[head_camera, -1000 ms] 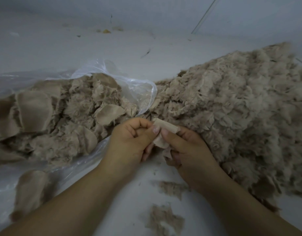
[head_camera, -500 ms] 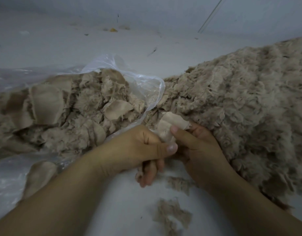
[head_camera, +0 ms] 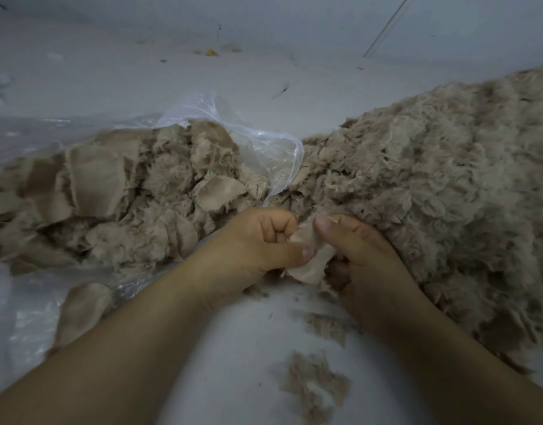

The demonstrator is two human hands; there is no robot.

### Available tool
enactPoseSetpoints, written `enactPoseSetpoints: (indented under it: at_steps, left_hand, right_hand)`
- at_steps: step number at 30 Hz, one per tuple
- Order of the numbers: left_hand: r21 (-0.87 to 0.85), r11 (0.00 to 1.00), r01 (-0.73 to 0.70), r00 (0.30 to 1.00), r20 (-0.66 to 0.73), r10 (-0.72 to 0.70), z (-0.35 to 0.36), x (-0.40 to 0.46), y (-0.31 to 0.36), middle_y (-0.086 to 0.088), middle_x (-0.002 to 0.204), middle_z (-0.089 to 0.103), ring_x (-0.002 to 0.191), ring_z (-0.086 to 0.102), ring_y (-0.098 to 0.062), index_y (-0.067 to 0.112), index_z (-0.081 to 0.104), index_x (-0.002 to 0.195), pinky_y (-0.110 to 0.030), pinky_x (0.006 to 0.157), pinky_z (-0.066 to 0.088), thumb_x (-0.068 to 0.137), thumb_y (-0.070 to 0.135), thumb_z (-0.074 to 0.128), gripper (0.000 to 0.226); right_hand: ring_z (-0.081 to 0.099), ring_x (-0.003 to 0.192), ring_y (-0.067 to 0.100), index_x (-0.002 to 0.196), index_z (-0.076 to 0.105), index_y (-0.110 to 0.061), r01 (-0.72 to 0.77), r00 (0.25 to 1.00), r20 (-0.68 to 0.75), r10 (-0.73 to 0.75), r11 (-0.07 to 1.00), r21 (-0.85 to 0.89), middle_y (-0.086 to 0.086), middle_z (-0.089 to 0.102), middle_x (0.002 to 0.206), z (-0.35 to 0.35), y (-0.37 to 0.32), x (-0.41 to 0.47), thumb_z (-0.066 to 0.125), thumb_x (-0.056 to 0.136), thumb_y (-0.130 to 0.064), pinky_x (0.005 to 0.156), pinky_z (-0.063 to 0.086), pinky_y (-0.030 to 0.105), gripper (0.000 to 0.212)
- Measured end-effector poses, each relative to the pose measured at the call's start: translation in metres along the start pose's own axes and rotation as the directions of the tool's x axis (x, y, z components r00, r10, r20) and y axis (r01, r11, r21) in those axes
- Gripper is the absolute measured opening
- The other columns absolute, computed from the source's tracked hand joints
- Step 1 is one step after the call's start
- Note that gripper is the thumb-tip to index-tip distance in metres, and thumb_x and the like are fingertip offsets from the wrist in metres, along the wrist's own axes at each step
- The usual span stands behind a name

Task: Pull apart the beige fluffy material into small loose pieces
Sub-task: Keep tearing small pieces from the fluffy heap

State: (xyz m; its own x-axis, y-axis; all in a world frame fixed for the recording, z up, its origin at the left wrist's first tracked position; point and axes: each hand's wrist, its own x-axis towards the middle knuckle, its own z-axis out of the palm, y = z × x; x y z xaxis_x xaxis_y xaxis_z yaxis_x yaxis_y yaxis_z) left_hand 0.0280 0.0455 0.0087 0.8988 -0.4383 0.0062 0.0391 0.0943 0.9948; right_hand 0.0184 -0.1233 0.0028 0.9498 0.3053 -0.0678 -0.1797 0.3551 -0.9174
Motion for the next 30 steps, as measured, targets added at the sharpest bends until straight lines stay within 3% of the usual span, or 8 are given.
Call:
enactPoseSetpoints:
  at_steps: [3,6,9,13,17,19,25,30]
  left_hand:
    - [-0.186,0.981,-0.055,0.992,-0.123,0.032,0.005,0.002,0.000,-0.013,0.057,0.057,0.045,0.053,-0.015,0.009,0.058,0.068,-0.018,0.043,0.042,0.080,0.009,0.073,0.020]
    - [-0.248,0.962,-0.113,0.958,-0.284,0.039,0.007,0.005,0.000,-0.014,0.056,0.060,0.039,0.054,-0.019,0.011,0.054,0.074,-0.022,0.040,0.045,0.083,0.015,0.067,0.016]
    - [-0.203,0.976,-0.082,0.963,-0.269,0.025,0.006,0.004,0.000,-0.007,0.049,0.055,0.032,0.044,-0.012,0.010,0.056,0.075,-0.019,0.034,0.037,0.078,0.019,0.069,0.017]
    - [-0.137,0.990,-0.033,0.974,-0.227,0.001,0.009,0.003,0.000,-0.002,0.042,0.047,0.029,0.036,-0.006,0.011,0.061,0.070,-0.013,0.032,0.030,0.069,0.029,0.074,0.022]
    - [-0.072,0.996,-0.043,0.964,-0.266,0.022,0.008,0.004,0.000,-0.005,0.044,0.047,0.029,0.033,-0.007,0.011,0.065,0.069,-0.013,0.032,0.028,0.067,0.041,0.074,0.031]
    - [-0.101,0.994,-0.053,0.971,-0.237,0.028,0.008,0.002,0.001,-0.003,0.040,0.045,0.028,0.031,-0.008,0.008,0.063,0.069,-0.012,0.033,0.027,0.071,0.041,0.072,0.034]
    - [-0.040,0.999,-0.014,0.959,-0.283,0.002,0.013,0.002,0.003,-0.002,0.042,0.045,0.029,0.032,-0.008,0.012,0.061,0.069,-0.014,0.033,0.027,0.072,0.046,0.070,0.035]
    - [-0.017,1.000,0.023,0.943,-0.333,-0.028,0.012,0.005,0.003,-0.002,0.041,0.044,0.026,0.029,-0.009,0.009,0.057,0.072,-0.012,0.033,0.021,0.087,0.024,0.066,0.024]
  right_hand:
    - [0.053,0.045,0.008,0.068,0.069,-0.022,-0.020,1.000,-0.025,0.019,0.999,-0.049,0.003,0.061,0.060,0.000,0.000,0.000,0.071,0.079,-0.027,0.041,0.042,0.019,0.013]
    - [0.037,0.039,0.004,0.061,0.068,-0.022,-0.009,1.000,-0.020,0.009,1.000,0.013,-0.002,0.055,0.053,0.000,-0.002,0.003,0.065,0.079,-0.016,0.039,0.032,0.017,0.018]
    - [0.030,0.040,0.003,0.061,0.066,-0.021,-0.010,1.000,-0.012,0.011,0.999,0.033,-0.005,0.050,0.052,0.000,-0.003,0.004,0.060,0.078,-0.019,0.039,0.027,0.017,0.019]
    - [0.027,0.047,0.010,0.078,0.067,-0.010,0.008,1.000,0.028,-0.005,0.994,-0.109,0.009,0.046,0.062,0.000,0.000,0.004,0.071,0.079,-0.036,0.039,0.025,0.018,0.026]
    - [0.049,0.050,0.016,0.084,0.068,0.002,0.011,0.998,0.067,-0.002,0.992,-0.124,0.012,0.061,0.065,0.001,-0.001,0.002,0.070,0.082,-0.039,0.046,0.039,0.020,0.041]
    - [0.063,0.053,0.014,0.074,0.074,-0.011,0.016,0.995,0.102,-0.007,0.996,-0.090,0.006,0.068,0.063,0.003,-0.003,-0.001,0.064,0.087,-0.039,0.050,0.048,0.020,0.033]
    - [0.066,0.069,0.029,0.077,0.072,-0.005,-0.023,0.998,0.058,0.039,0.969,-0.247,0.022,0.072,0.080,0.004,-0.001,0.000,0.080,0.072,-0.034,0.062,0.053,0.030,0.030]
    - [0.057,0.047,0.010,0.065,0.071,-0.017,-0.053,0.998,-0.025,0.050,0.991,-0.119,0.005,0.065,0.061,0.004,-0.002,0.000,0.067,0.072,-0.029,0.041,0.043,0.018,0.015]
